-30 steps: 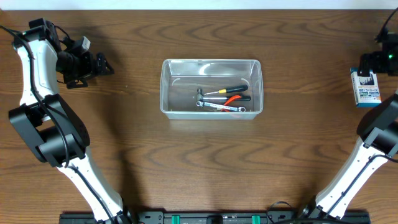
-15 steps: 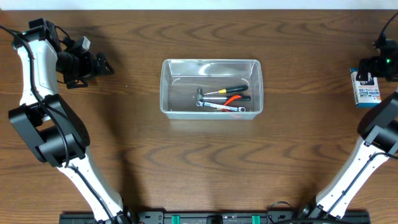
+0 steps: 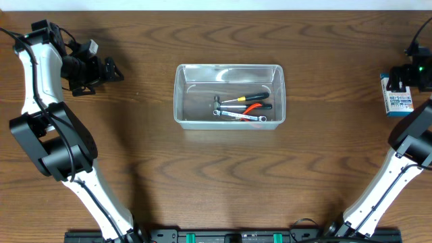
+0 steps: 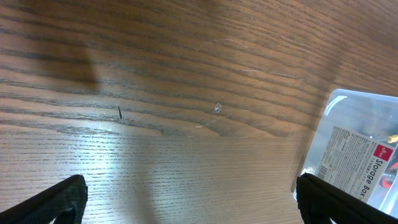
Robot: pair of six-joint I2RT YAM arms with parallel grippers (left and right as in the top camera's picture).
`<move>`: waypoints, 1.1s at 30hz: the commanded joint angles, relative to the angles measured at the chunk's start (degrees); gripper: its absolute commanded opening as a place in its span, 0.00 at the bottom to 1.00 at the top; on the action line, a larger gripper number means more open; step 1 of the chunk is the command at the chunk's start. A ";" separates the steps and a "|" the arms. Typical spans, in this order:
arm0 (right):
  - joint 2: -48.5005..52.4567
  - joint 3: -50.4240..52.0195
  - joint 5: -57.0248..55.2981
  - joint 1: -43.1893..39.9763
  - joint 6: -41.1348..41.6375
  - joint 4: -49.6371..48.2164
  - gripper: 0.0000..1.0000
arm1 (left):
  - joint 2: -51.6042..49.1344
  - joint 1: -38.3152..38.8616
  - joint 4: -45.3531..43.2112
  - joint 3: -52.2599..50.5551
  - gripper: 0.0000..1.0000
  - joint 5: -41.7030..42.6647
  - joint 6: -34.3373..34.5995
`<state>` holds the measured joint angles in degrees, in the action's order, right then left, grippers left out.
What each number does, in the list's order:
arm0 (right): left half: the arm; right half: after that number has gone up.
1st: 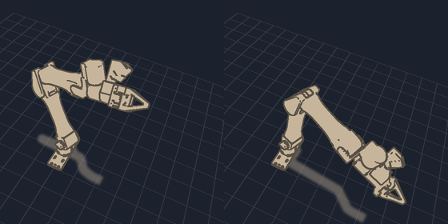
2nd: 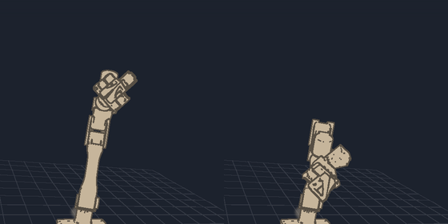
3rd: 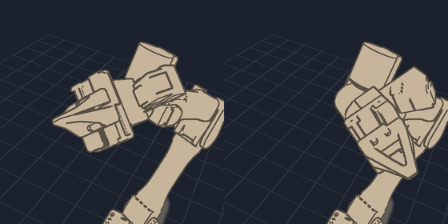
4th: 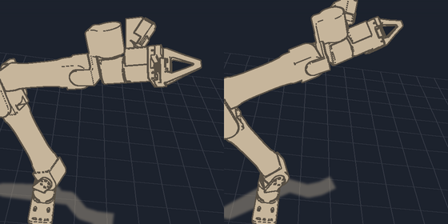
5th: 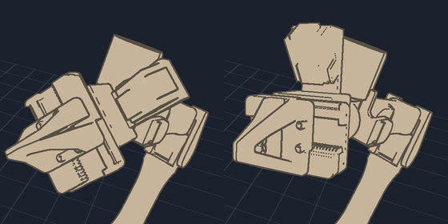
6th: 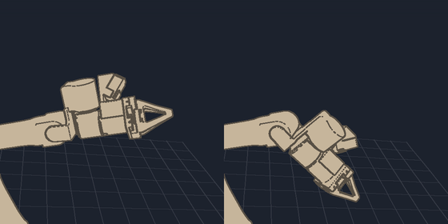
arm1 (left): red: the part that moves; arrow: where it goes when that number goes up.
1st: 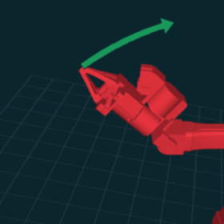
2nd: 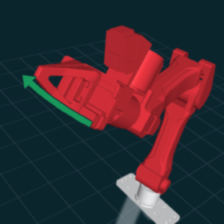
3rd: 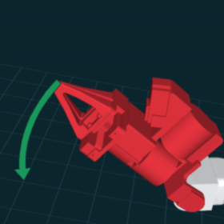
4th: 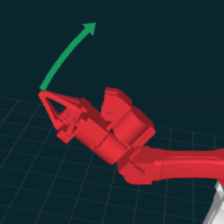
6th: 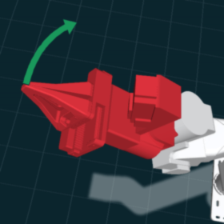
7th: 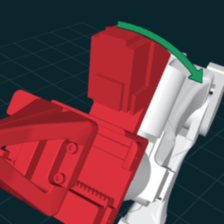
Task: Pack container
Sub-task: 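Position the right gripper above the blue-white screwdriver set box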
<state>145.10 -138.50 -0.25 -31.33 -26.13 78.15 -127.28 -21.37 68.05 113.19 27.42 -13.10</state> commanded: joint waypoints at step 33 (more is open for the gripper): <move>5.05 -0.02 -1.20 -1.27 -2.47 0.50 0.97 | 1.70 -0.11 0.13 1.16 0.98 -0.28 -0.07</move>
<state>148.88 -138.47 -1.10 -32.08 -27.55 78.72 -127.28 -21.37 68.05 113.19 27.42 -13.08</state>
